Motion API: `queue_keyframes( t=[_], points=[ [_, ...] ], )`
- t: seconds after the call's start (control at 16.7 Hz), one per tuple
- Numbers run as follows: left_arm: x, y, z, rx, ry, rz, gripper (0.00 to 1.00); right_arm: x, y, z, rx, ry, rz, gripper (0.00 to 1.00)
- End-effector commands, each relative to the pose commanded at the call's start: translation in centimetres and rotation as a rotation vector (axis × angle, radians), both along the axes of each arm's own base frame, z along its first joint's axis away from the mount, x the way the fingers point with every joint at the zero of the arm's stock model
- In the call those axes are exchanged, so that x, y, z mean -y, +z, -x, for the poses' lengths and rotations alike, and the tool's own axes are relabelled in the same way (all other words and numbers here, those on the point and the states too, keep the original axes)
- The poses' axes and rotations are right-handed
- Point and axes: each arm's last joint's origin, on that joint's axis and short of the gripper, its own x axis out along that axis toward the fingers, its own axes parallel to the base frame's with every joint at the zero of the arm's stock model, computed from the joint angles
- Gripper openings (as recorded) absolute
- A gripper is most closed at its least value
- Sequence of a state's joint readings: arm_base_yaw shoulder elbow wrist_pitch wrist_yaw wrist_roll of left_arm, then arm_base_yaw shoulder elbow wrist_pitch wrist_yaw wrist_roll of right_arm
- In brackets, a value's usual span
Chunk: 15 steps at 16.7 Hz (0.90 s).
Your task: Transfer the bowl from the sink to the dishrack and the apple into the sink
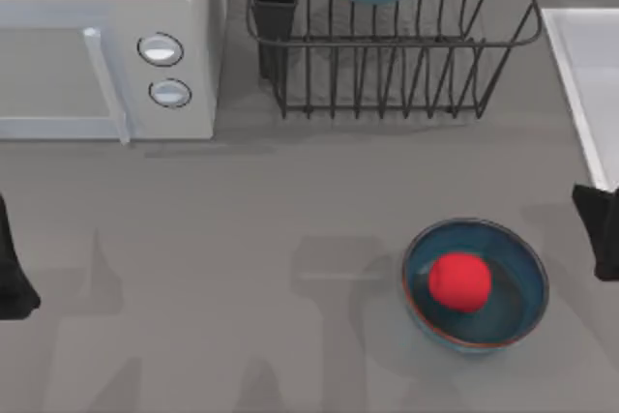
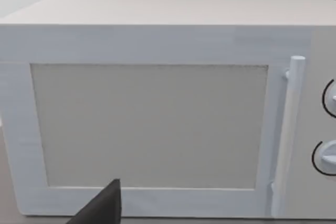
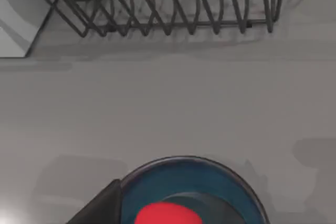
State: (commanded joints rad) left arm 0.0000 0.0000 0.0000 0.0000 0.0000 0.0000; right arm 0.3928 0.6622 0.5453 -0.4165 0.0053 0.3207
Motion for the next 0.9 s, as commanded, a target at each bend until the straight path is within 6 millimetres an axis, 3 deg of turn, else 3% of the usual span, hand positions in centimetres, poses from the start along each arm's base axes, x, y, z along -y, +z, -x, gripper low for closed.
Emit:
queue_keyframes(
  t=[0.24,0.54,0.9],
  points=[
    [0.0,0.0,0.0,0.0,0.0,0.0,1.0,-5.2,0.3,-4.4,-0.413,0.044,0.078,1.0],
    [0.0,0.0,0.0,0.0,0.0,0.0,1.0,-11.3,-2.2,-9.6,-0.796,-0.001,0.242,1.0],
    [0.0,0.0,0.0,0.0,0.0,0.0,1.0,-14.3,-4.2,-13.2,-0.968,-0.069,0.346,1.0]
  ],
)
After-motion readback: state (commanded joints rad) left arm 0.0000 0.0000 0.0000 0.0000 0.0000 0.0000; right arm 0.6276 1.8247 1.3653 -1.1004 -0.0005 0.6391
